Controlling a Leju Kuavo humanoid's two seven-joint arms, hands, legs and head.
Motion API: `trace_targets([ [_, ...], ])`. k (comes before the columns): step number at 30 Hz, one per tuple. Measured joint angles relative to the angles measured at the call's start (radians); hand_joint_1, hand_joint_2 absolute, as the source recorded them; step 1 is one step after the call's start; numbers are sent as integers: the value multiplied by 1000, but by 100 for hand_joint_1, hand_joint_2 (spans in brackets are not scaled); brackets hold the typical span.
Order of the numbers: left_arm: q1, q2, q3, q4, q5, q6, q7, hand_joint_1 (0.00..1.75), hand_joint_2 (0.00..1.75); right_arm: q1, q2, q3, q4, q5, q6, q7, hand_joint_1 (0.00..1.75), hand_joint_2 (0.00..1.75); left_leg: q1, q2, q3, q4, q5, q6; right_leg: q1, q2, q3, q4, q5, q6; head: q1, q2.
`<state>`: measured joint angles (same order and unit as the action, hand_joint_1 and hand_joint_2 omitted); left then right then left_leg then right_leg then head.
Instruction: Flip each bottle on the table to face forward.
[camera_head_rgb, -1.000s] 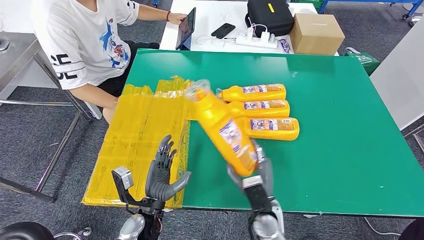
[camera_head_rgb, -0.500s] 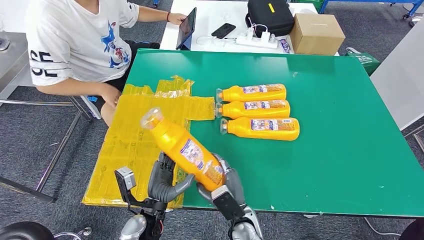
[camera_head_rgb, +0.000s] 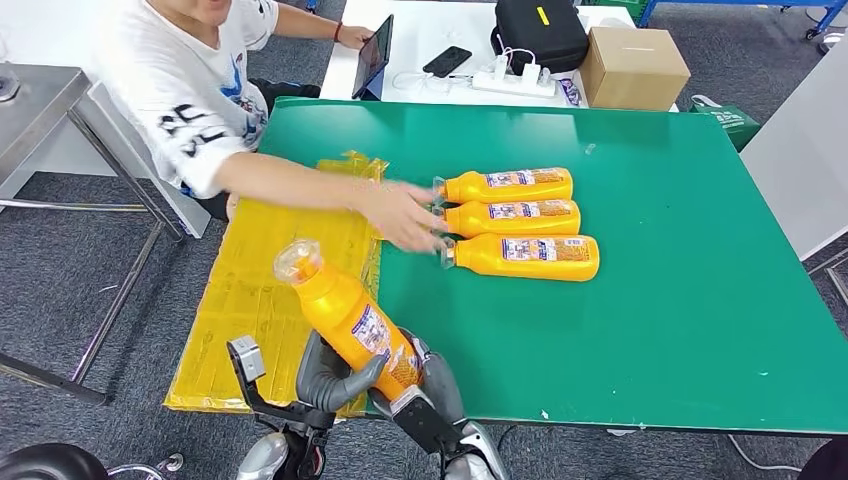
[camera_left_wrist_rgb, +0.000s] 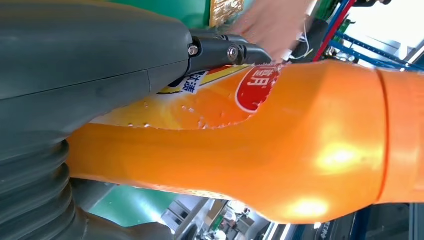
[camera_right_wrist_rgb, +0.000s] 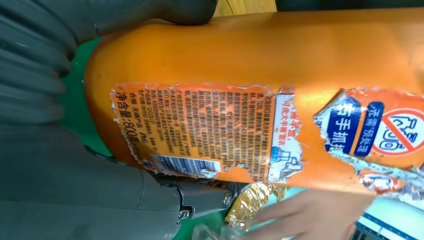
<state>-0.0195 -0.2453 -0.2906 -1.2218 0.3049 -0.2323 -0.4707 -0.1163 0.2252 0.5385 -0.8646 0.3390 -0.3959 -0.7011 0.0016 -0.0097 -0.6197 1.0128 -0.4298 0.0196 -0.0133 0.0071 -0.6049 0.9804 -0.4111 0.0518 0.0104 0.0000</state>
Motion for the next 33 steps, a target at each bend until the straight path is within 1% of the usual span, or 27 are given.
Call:
trace_targets([
  [14,-2,15,0,39,19,-22,15,0,175,-17,2,35,50,57,-33,0,175,175,0,0,0,0,0,0,0,0,0,0,0,0,0,0],
  [25,-5,19,1,64,21,-22,15,0,175,-21,2,50,69,68,-29,0,175,175,0,0,0,0,0,0,0,0,0,0,0,0,0,0],
  [26,-5,20,1,66,20,-22,15,7,175,-22,2,51,70,70,-25,0,175,175,0,0,0,0,0,0,0,0,0,0,0,0,0,0],
  [27,-5,20,1,68,18,-21,15,41,175,-23,2,51,72,70,-21,0,175,175,0,0,0,0,0,0,0,0,0,0,0,0,0,0],
  [29,-6,21,2,72,9,-20,11,128,175,-24,2,52,73,66,-9,0,175,175,0,0,0,0,0,0,0,0,0,0,0,0,0,0],
  [30,-6,22,2,74,4,-19,7,165,175,-24,2,52,74,62,-4,0,175,175,0,0,0,0,0,0,0,0,0,0,0,0,0,0],
  [31,-6,22,1,75,-1,-18,3,175,175,-24,2,52,74,59,-1,0,175,175,0,0,0,0,0,0,0,0,0,0,0,0,0,0],
  [33,-5,22,2,76,-4,-20,-7,175,175,-25,2,52,74,54,3,1,175,175,0,0,0,0,0,0,0,0,0,0,0,0,0,0],
])
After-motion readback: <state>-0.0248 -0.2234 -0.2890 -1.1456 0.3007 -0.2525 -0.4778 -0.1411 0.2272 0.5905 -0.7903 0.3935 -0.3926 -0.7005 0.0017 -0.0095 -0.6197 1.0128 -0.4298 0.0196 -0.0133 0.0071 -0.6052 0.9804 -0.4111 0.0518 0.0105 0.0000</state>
